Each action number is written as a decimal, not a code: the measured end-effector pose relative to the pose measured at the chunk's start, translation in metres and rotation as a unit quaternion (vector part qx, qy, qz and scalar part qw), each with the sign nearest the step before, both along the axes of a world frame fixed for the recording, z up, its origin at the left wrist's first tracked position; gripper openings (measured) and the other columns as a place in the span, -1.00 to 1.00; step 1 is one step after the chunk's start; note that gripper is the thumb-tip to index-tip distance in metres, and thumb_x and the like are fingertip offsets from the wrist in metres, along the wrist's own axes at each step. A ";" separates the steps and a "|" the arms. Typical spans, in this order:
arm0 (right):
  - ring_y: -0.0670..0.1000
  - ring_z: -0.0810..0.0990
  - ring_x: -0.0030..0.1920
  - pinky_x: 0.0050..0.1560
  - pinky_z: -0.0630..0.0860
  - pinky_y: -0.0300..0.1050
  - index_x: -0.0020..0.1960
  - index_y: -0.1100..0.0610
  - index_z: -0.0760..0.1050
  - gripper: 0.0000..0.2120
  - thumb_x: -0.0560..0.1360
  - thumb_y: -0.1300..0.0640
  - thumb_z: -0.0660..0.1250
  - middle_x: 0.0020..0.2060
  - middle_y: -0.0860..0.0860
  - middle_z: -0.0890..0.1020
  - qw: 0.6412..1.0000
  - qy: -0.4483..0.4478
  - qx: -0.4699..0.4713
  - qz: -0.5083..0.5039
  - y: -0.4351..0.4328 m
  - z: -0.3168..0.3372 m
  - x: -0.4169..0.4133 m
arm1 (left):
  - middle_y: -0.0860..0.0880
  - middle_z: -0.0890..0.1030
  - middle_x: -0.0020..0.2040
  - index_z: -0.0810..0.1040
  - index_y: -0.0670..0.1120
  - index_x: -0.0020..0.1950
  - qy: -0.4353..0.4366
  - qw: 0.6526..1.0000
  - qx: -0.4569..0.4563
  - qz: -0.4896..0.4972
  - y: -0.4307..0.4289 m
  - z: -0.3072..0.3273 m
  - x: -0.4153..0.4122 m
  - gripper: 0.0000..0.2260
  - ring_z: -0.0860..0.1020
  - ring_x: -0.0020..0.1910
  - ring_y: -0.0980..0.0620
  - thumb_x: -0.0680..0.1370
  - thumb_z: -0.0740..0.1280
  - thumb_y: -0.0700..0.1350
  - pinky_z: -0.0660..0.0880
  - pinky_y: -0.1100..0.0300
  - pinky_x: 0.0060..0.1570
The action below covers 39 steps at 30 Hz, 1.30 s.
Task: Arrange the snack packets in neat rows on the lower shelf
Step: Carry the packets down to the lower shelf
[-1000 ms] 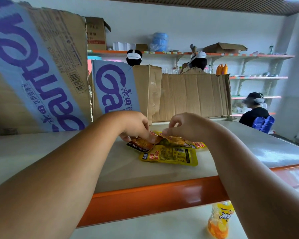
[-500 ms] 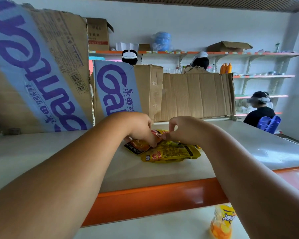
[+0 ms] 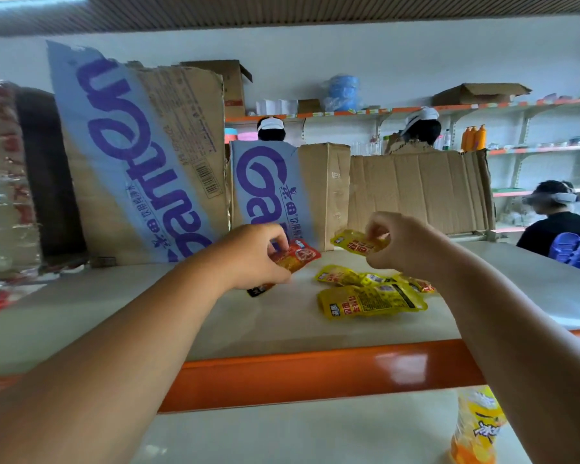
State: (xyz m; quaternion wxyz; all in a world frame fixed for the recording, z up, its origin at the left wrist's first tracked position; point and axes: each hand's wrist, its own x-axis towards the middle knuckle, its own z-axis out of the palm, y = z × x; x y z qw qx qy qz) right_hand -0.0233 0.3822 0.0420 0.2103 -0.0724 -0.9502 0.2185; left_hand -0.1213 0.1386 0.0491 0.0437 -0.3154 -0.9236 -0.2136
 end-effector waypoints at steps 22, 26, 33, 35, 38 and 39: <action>-0.13 0.50 -0.26 -0.35 0.35 -0.35 -0.12 -0.01 0.52 -0.83 0.40 0.07 0.51 -0.20 -0.11 0.58 0.982 0.073 -0.035 0.172 -0.411 -0.009 -0.043 | 0.16 0.61 -0.29 0.54 0.09 -0.18 0.145 0.960 0.183 0.153 -0.415 -0.035 0.012 -0.76 0.56 -0.29 0.24 0.36 0.59 0.03 0.42 0.26 -0.32; -0.17 0.49 -0.30 -0.38 0.37 -0.36 -0.11 -0.03 0.51 -0.81 0.36 0.15 0.49 -0.20 -0.11 0.58 0.975 0.085 -0.052 0.198 -0.495 -0.015 -0.055 | 0.12 0.63 -0.30 0.55 0.04 -0.17 0.173 0.943 0.222 0.175 -0.500 -0.049 0.016 -0.76 0.57 -0.26 0.23 0.33 0.59 0.00 0.40 0.27 -0.32; -0.09 0.48 -0.35 -0.42 0.33 -0.19 -0.06 0.03 0.50 -0.75 0.33 0.14 0.50 -0.24 -0.09 0.55 0.963 0.099 -0.065 0.242 -0.626 -0.023 -0.067 | 0.08 0.65 -0.11 0.61 0.02 -0.09 0.190 0.929 0.217 0.234 -0.620 -0.078 0.032 -0.76 0.59 -0.11 0.07 0.36 0.61 -0.04 0.39 0.40 -0.17; -0.05 0.49 -0.32 -0.40 0.31 -0.17 -0.06 0.03 0.50 -0.75 0.33 0.14 0.50 -0.23 -0.09 0.54 0.962 0.099 -0.063 0.248 -0.654 -0.028 -0.070 | 0.07 0.64 -0.07 0.60 0.02 -0.07 0.192 0.925 0.214 0.251 -0.645 -0.085 0.039 -0.75 0.59 -0.08 0.05 0.37 0.61 -0.03 0.42 0.32 -0.14; 0.04 0.50 -0.23 -0.34 0.31 -0.16 -0.04 0.01 0.49 -0.72 0.31 0.16 0.49 -0.20 -0.05 0.54 0.961 0.084 -0.071 0.254 -0.683 -0.040 -0.081 | 0.06 0.63 -0.06 0.60 0.02 -0.03 0.188 0.917 0.217 0.277 -0.671 -0.095 0.045 -0.75 0.57 -0.09 0.07 0.40 0.60 -0.01 0.38 0.42 -0.19; 0.08 0.51 -0.18 -0.29 0.33 -0.14 -0.04 0.01 0.49 -0.71 0.30 0.16 0.49 -0.17 -0.03 0.55 0.960 0.078 -0.077 0.258 -0.693 -0.047 -0.086 | 0.07 0.62 -0.06 0.60 0.01 -0.02 0.186 0.915 0.215 0.285 -0.680 -0.100 0.046 -0.75 0.57 -0.09 0.07 0.40 0.60 0.00 0.38 0.43 -0.19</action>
